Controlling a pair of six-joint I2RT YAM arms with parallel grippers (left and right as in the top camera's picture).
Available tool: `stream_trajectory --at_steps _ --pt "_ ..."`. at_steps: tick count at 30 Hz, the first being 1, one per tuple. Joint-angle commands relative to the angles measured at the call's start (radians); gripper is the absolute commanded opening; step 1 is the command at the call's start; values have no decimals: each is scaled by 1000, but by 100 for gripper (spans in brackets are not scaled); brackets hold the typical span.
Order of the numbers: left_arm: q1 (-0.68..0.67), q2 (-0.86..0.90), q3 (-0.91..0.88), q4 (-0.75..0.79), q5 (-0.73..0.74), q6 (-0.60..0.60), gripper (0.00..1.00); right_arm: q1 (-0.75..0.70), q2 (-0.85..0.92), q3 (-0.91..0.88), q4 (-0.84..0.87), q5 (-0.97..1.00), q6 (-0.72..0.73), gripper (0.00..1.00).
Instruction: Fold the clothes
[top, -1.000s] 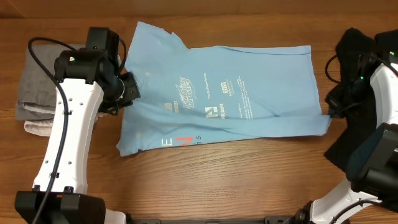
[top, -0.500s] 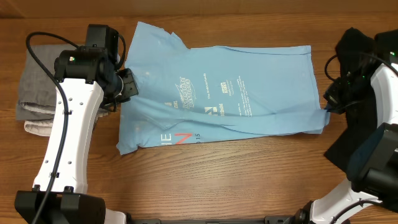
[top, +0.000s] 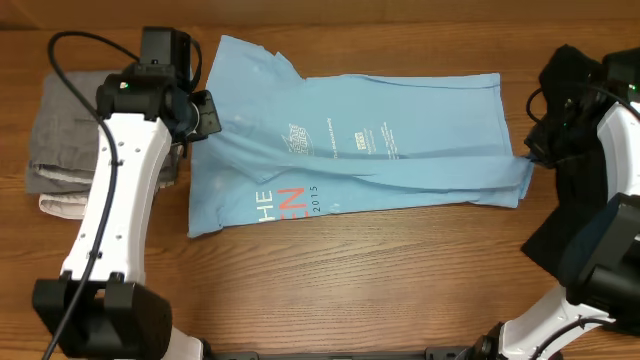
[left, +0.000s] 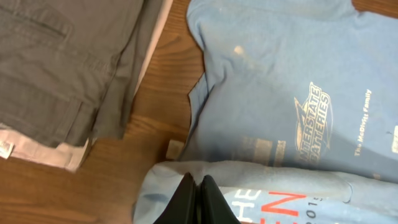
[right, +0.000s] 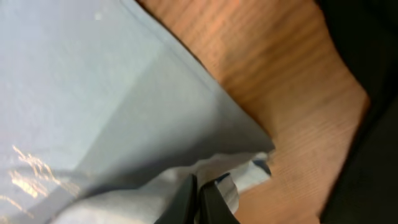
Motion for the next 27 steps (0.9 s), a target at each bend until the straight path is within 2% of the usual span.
stream_trajectory --at_steps 1,6,8,10,11,12,13,15,19,21,22,23,24,25,26,27 --pt "5 45 23 21 -19 27 4 17 34 18 43 -5 4 4" --pt "3 95 23 44 16 27 4 56 58 0 126 -5 4 5" --pt "2 117 23 59 36 27 4 79 72 -2 160 -5 4 15" --pt "-2 133 23 77 37 27 4 100 85 -2 196 -5 4 19" --pt "-4 140 23 94 37 28 4 111 92 -2 220 -5 4 25" --pt "-6 143 23 119 37 32 6 121 95 -2 253 -5 4 44" --pt "-8 142 23 143 37 51 9 126 97 -2 277 -5 4 50" --pt "-10 134 39 166 36 73 16 130 96 5 324 -10 -6 71" --pt "-10 95 155 81 37 75 24 97 77 103 249 -76 -45 80" --pt "-10 60 209 34 36 76 40 62 53 182 149 -104 -53 84" --pt "-10 40 230 13 36 76 54 44 41 220 89 -109 -53 84" --pt "-10 18 243 -9 37 75 81 26 29 258 21 -111 -53 84" --pt "-10 -8 247 -41 60 71 90 4 16 299 -73 -110 -53 84" --pt "-10 -20 247 -72 93 69 88 -8 9 318 -132 -110 -56 82" --pt "-10 -25 247 -104 127 68 77 -17 4 325 -174 -110 -66 79" --pt "-13 -26 245 -146 171 68 62 -24 -2 325 -216 -109 -90 76"
